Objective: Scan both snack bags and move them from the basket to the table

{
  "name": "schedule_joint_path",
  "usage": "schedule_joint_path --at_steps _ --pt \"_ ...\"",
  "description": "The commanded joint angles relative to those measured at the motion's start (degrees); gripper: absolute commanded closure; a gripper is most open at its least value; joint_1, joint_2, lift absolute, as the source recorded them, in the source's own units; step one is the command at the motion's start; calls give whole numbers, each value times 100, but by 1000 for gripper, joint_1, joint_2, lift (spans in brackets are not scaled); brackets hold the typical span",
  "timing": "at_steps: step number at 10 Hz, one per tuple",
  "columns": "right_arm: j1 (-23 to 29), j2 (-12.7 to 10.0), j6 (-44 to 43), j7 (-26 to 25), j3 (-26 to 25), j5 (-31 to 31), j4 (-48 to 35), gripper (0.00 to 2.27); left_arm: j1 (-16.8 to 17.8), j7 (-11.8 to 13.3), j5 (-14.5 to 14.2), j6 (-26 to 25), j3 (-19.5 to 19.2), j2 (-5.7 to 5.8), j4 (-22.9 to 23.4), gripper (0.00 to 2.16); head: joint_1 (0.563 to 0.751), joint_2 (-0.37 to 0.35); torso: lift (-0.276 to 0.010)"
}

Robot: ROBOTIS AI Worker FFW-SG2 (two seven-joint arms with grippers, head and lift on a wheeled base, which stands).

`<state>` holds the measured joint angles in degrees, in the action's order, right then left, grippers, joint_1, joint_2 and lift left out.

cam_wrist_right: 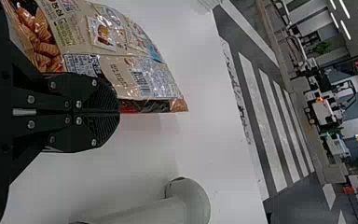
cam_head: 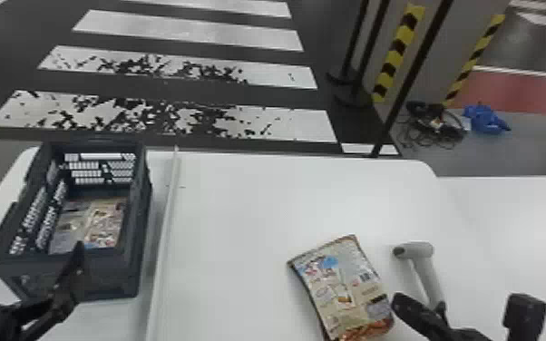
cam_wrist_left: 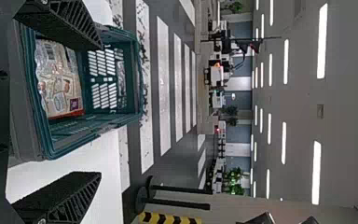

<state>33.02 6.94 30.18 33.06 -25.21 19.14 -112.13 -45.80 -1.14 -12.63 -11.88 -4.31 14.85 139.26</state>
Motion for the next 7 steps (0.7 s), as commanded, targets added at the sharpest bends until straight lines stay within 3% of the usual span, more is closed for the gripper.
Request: schedule_joint_path --at_steps 1,7 --pt "-15 0 248 8 -36 2 -46 2253 -8 0 -2 -3 0 9 -4 29 695 -169 -98" --pt "328 -193 248 113 -45 450 -266 2253 -26 0 -2 32 0 9 40 29 695 -147 -98"
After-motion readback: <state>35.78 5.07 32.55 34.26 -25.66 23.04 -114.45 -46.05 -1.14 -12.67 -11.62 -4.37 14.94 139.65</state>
